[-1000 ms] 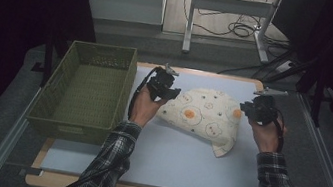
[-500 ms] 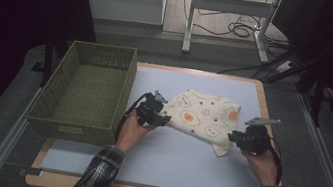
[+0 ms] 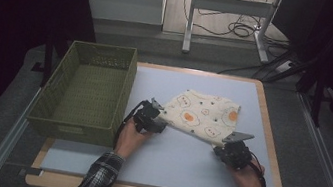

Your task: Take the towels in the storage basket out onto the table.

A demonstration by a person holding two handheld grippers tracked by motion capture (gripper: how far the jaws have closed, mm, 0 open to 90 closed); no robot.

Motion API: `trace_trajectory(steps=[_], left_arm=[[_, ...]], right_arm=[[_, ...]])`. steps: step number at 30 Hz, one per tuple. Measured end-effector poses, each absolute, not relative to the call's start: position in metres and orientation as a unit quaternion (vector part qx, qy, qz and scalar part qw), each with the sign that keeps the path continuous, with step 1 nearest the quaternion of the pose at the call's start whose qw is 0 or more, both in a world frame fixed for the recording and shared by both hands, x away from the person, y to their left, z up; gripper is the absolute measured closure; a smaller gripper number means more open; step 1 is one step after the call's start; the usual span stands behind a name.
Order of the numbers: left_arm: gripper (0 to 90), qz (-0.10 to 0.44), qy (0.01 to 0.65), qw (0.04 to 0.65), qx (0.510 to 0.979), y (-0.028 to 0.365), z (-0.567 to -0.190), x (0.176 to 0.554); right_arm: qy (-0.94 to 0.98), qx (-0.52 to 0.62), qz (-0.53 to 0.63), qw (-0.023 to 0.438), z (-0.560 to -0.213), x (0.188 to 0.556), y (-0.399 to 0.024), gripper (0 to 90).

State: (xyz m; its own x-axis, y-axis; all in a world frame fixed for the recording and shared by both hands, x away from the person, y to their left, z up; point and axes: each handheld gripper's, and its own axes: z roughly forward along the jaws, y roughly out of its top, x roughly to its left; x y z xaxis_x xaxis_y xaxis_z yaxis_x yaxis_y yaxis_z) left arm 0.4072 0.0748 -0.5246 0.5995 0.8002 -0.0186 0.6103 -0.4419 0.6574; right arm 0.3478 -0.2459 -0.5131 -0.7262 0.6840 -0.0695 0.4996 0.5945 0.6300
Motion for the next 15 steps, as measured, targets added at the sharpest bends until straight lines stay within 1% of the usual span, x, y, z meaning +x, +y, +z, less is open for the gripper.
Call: trace_trajectory(steps=[4,6,11,14,15], left_arm=[[47.5,0.155,0.420,0.322,0.834,0.070,-0.525,0.415],[48.2,0.161,0.418,0.324,0.834,0.066,-0.522,0.419],[48.2,0.170,0.409,0.336,0.831,0.054,-0.511,0.432],[48.1,0.167,0.402,0.342,0.833,0.044,-0.507,0.442],[48.1,0.162,0.401,0.342,0.834,0.041,-0.507,0.445]], right_arm=[[0.879,0.334,0.309,0.141,-0.505,0.339,-0.259,89.2],[0.873,0.337,0.323,0.142,-0.495,0.331,-0.270,89.2],[0.858,0.348,0.337,0.170,-0.467,0.318,-0.302,89.1],[0.851,0.360,0.338,0.179,-0.461,0.320,-0.313,89.0],[0.842,0.379,0.335,0.185,-0.461,0.328,-0.326,88.7]])
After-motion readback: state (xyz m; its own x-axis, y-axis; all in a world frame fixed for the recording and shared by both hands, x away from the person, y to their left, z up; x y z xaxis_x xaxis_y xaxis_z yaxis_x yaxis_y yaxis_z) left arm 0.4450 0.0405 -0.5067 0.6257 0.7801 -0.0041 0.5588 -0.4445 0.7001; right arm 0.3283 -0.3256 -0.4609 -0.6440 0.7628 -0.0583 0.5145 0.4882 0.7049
